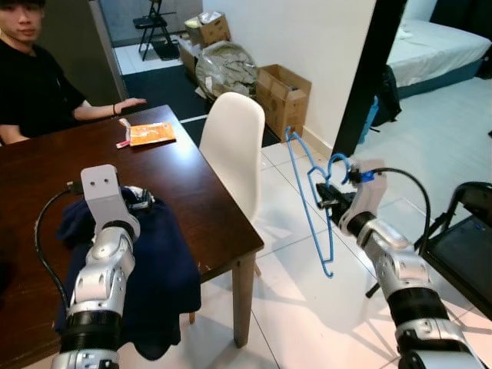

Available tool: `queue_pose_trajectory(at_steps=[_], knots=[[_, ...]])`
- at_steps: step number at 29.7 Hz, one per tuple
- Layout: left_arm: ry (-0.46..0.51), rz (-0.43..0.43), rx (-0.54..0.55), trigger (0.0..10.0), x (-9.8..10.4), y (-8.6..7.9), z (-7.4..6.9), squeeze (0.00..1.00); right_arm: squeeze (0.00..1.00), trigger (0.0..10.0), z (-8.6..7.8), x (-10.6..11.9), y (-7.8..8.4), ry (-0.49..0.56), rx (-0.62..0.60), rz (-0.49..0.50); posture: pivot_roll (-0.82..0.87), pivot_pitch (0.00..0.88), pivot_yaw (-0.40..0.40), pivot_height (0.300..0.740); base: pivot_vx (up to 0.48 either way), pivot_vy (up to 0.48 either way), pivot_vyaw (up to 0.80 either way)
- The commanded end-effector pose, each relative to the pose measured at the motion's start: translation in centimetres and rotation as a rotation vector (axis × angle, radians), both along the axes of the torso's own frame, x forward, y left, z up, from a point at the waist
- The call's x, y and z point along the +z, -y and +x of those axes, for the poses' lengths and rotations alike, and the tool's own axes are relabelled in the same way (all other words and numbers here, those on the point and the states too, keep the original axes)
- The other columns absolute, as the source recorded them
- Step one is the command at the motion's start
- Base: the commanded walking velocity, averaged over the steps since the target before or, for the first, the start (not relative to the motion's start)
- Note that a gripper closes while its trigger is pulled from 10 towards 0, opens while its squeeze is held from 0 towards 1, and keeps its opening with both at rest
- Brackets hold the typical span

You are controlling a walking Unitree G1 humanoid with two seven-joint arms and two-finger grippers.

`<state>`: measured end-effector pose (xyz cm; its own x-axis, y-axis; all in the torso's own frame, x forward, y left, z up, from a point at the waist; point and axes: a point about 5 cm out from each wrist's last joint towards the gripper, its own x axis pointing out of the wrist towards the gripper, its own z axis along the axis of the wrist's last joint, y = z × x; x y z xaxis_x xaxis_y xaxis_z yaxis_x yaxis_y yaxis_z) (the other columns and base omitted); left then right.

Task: Hang hanger

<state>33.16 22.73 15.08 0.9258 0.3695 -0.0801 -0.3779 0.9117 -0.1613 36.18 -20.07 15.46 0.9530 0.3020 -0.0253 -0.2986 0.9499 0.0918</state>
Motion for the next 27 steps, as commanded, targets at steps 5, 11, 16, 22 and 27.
queue_pose_trajectory(at_steps=[5, 11, 16, 22, 27], knots=[[-0.023, -0.095, 0.145, 10.0, -0.5, -1.6, -0.6, 0.0, 0.0, 10.0, -0.2, -0.7, -0.3, -0.019, 0.012, -0.005, 0.01, 0.067, 0.033, 0.74, 0.0, 0.0, 0.0], [-0.052, -0.167, 0.197, 10.0, -0.9, -2.6, -0.6, 0.0, 0.0, 10.0, -0.1, -0.6, -0.7, -0.019, 0.026, -0.002, 0.01, 0.062, 0.029, 0.74, 0.0, 0.0, 0.0], [-0.069, -0.234, 0.146, 10.0, -1.0, -2.7, 0.4, 0.0, 0.0, 10.0, -0.1, -0.7, -0.8, -0.019, 0.032, -0.011, 0.0, 0.055, 0.026, 0.74, 0.0, 0.0, 0.0], [-0.101, -0.27, 0.025, 10.0, -1.2, -1.4, 2.0, 0.0, 0.0, 10.0, -0.1, -0.6, -0.7, -0.019, 0.032, -0.009, 0.0, 0.059, 0.024, 0.74, 0.0, 0.0, 0.0], [-0.132, -0.282, 0.028, 10.0, -1.7, -1.4, 2.2, 0.0, 0.0, 10.0, -0.1, -0.6, -0.7, -0.019, 0.032, -0.008, 0.0, 0.064, 0.023, 0.74, 0.0, 0.0, 0.0]])
